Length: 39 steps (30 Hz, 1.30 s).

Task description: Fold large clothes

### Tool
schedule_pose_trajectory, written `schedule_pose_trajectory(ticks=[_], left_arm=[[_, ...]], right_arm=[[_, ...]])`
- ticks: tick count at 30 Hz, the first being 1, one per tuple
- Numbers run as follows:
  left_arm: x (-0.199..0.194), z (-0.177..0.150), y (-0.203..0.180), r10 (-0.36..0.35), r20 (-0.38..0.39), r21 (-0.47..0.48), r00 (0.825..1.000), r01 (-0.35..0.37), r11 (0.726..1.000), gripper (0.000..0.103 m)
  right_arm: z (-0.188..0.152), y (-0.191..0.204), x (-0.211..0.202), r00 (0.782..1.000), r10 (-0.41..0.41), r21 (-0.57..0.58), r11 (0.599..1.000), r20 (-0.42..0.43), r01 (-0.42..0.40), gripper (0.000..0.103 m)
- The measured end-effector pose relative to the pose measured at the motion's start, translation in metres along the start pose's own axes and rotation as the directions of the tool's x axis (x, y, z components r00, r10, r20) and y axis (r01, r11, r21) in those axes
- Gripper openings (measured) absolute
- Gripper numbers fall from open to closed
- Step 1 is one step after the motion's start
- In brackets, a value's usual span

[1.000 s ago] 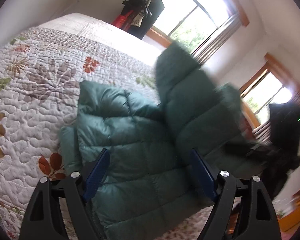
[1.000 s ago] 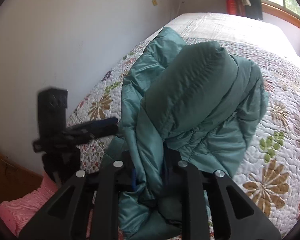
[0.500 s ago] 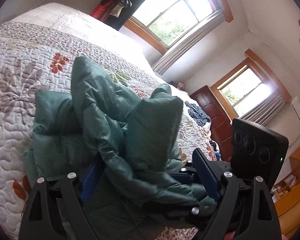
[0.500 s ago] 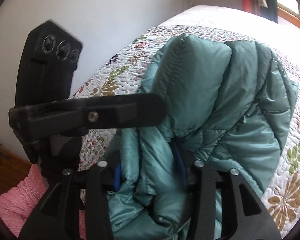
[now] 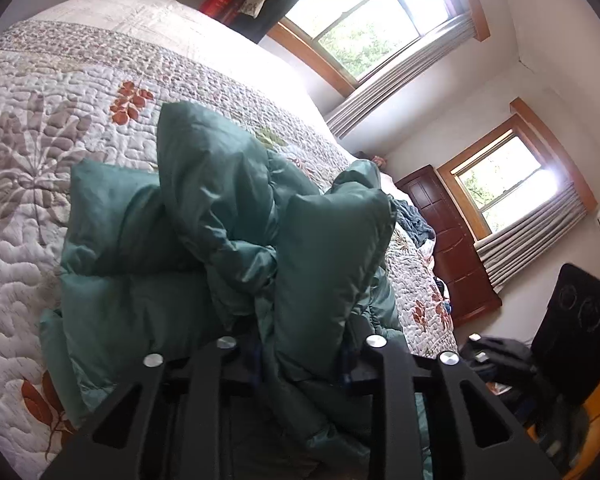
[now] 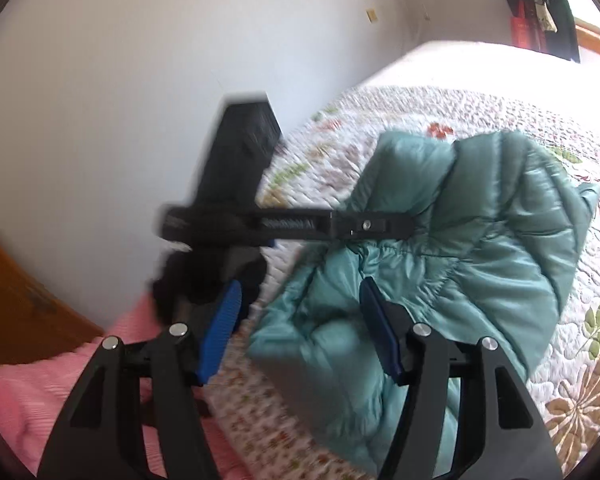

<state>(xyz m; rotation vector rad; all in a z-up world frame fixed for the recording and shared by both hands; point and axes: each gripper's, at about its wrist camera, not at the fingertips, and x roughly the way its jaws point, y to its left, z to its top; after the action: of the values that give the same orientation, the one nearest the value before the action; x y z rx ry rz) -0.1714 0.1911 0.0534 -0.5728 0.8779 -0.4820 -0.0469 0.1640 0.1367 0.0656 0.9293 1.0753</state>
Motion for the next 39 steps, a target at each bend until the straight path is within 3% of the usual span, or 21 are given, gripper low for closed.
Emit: schedule_pose_trajectory(ticks=[2,5,8,11,19,24,29,32,36,38,39], left_arm=[[-0.003,-0.001,-0.003,-0.021,0.013,0.024,1.000,0.021,0.999,0.021],[-0.013,0.002,-0.013,-0.064,0.036,0.080,0.997,0.061,0.995,0.018],[-0.032,0.008,-0.025,-0.127,0.070,0.143,0.989,0.116,0.983,0.018],[-0.050,0.010,-0.024,-0.146,0.096,0.172,0.985,0.128,0.977,0.018],[-0.057,-0.003,0.055,-0.093,0.100,0.018,0.991,0.092,0.996,0.023],[-0.050,-0.020,0.103,-0.094,0.109,-0.095,0.990,0.104,0.990,0.033],[-0.050,-0.031,0.108,-0.045,0.112,-0.121,0.993,0.059,0.991,0.040],[-0.066,-0.034,0.097,0.051,0.131,-0.118,0.990,-0.036,0.992,0.045],[-0.111,-0.053,0.063,0.169,0.233,-0.049,0.958,-0.161,0.986,0.046],[-0.132,-0.067,0.038,0.147,0.278,-0.004,0.949,-0.152,0.988,0.050],[-0.137,-0.073,0.025,0.133,0.285,0.023,0.949,-0.146,0.989,0.056]], right_arm=[[0.004,-0.012,-0.023,0.998,-0.014,0.022,1.000,0.061,0.012,0.061],[0.007,-0.031,-0.046,0.983,-0.146,0.057,0.989,0.115,0.140,0.061],[0.009,-0.049,-0.051,0.980,-0.170,0.097,0.982,0.107,0.160,0.060],[0.012,-0.060,-0.043,0.978,-0.196,0.092,0.978,0.073,0.189,0.059],[0.010,-0.061,0.046,0.968,-0.225,0.032,0.973,-0.107,0.230,0.059],[0.004,-0.063,0.076,0.965,-0.219,0.019,0.974,-0.147,0.225,0.059],[-0.003,-0.071,0.092,0.961,-0.210,0.029,0.975,-0.177,0.219,0.060],[-0.003,-0.067,0.093,0.954,-0.230,0.005,0.972,-0.190,0.235,0.060],[0.004,-0.057,0.084,0.954,-0.221,-0.024,0.975,-0.204,0.220,0.061],[0.013,-0.053,0.077,0.964,-0.186,-0.025,0.982,-0.192,0.185,0.061],[0.018,-0.051,0.075,0.967,-0.179,-0.031,0.984,-0.181,0.176,0.061]])
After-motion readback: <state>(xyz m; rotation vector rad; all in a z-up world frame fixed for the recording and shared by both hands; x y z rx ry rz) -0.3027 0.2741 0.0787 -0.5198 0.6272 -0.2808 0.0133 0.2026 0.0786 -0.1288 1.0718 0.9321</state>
